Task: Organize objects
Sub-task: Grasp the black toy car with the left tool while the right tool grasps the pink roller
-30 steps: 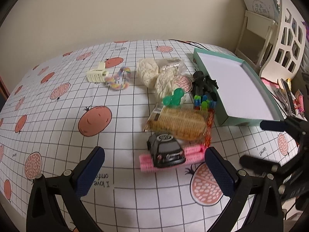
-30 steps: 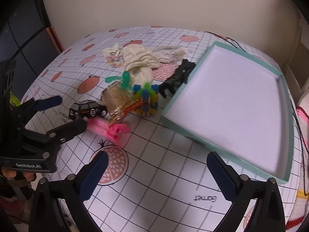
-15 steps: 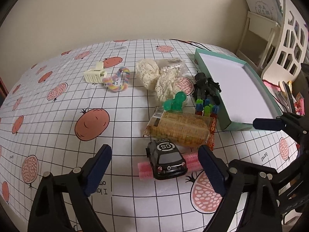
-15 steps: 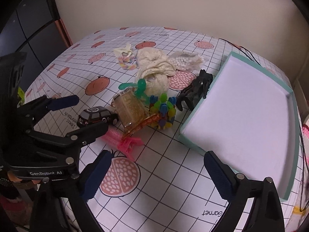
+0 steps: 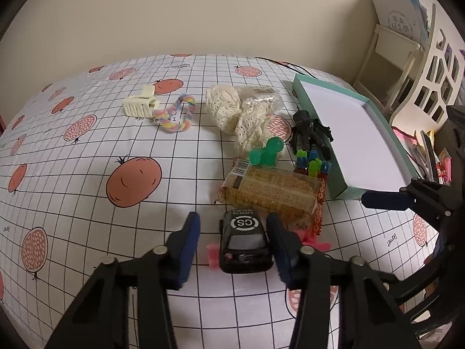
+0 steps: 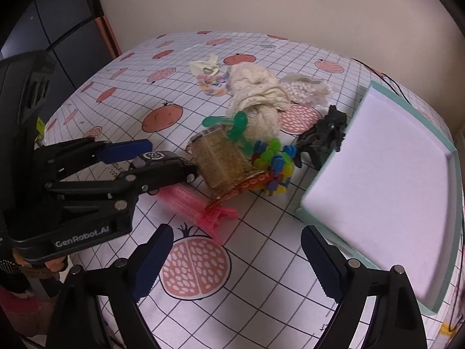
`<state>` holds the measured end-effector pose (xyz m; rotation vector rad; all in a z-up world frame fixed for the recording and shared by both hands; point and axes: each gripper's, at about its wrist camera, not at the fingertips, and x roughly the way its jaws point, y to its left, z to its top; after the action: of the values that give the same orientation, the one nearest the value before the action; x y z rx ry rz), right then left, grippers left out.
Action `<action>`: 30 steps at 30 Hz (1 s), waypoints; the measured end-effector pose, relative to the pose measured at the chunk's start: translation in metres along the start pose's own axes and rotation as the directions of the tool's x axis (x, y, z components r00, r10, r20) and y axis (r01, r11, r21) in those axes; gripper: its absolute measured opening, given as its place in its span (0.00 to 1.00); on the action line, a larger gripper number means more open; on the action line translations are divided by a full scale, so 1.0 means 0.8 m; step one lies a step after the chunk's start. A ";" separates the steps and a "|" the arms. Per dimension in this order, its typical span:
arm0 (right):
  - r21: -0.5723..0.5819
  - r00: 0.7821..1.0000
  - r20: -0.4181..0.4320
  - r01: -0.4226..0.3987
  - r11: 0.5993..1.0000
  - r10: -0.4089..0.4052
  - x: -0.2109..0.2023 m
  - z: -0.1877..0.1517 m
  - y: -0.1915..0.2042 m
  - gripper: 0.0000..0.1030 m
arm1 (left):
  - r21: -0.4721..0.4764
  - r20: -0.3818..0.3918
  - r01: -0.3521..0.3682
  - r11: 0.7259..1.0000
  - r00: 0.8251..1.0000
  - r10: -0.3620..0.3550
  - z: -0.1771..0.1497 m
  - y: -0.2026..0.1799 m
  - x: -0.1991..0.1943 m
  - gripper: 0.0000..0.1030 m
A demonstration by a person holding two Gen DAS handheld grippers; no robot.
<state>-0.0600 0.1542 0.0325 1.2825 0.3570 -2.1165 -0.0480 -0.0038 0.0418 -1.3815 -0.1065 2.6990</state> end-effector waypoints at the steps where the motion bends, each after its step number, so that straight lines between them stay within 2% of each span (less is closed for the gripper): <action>1: -0.005 1.000 -0.001 -0.003 1.000 0.003 0.001 0.000 0.002 0.89 | -0.003 -0.003 0.005 1.000 1.000 -0.005 0.000 0.001 0.001 0.43; 4: -0.033 1.000 -0.009 -0.015 0.999 0.015 0.007 0.002 0.011 0.89 | -0.004 -0.001 0.005 1.000 1.000 -0.005 -0.002 0.004 0.000 0.33; 16: -0.111 0.998 -0.048 -0.043 0.993 0.038 0.038 0.011 0.037 0.89 | -0.039 0.017 -0.044 0.998 0.999 0.045 -0.016 0.040 -0.009 0.32; 21: -0.130 0.997 -0.060 -0.049 0.990 0.041 0.048 0.013 0.045 0.89 | -0.070 0.035 -0.034 0.997 0.999 0.036 -0.023 0.056 -0.017 0.32; 25: -0.145 0.997 -0.061 -0.047 0.988 0.039 0.054 0.017 0.052 0.89 | -0.060 0.049 -0.060 0.996 0.997 0.063 -0.025 0.057 -0.022 0.32; 30: -0.149 0.998 -0.060 -0.037 0.988 0.028 0.057 0.019 0.055 0.79 | -0.059 0.046 -0.044 0.997 0.998 0.047 -0.029 0.055 -0.022 0.32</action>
<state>-0.0576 0.0953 0.0047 1.2548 0.5066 -1.9884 -0.0216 -0.0494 0.0379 -1.3515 -0.1601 2.7882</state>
